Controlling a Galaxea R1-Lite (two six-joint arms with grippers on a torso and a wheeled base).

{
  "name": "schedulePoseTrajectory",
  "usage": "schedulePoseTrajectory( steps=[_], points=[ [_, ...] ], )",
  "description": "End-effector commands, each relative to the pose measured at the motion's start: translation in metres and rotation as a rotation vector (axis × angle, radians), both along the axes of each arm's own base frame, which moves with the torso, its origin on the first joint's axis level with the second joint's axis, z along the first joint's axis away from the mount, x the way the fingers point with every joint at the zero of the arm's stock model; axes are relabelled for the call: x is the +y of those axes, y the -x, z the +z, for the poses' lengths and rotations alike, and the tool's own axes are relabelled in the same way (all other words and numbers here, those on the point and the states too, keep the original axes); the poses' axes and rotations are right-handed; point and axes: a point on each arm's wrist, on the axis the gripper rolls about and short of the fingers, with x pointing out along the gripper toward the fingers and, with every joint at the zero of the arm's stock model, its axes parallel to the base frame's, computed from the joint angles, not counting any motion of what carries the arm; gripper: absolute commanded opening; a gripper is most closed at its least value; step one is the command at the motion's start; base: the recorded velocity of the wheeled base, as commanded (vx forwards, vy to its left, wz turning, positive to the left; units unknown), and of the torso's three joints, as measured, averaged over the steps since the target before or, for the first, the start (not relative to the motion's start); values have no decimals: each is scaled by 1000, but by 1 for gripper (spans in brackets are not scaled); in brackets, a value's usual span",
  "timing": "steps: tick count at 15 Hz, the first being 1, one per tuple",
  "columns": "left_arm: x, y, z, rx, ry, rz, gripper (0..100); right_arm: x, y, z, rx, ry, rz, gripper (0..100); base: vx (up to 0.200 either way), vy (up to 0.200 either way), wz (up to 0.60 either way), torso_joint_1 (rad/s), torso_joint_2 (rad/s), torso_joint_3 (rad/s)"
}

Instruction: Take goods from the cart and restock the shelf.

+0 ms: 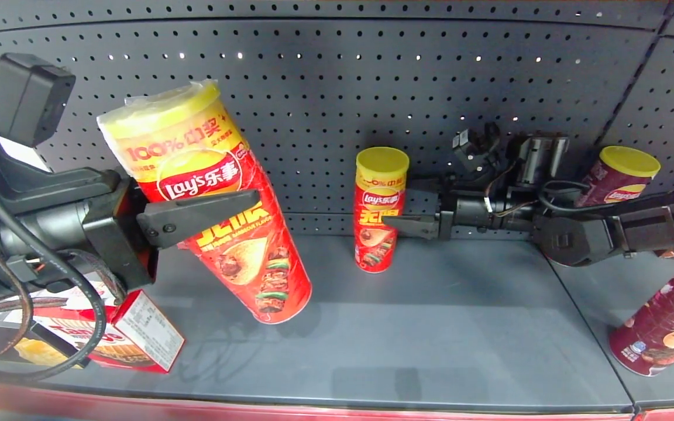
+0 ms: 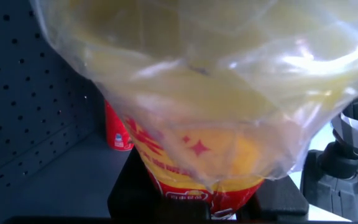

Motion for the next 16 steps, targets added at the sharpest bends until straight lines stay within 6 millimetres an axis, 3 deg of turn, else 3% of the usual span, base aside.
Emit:
schedulePoseTrajectory(
  steps=[1,10,16],
  points=[
    [0,-3,-1,5,-2,3,0,6,-5,-13,25,10,10,100,0,0,0,0,0,0],
    [2,-8,0,-9,3,20,0,35,-27,-35,32,12,51,100,0,0,0,0,0,0],
    [2,-8,0,-6,3,21,0,38,-33,-45,34,13,51,100,0,0,0,0,0,0]
  ],
)
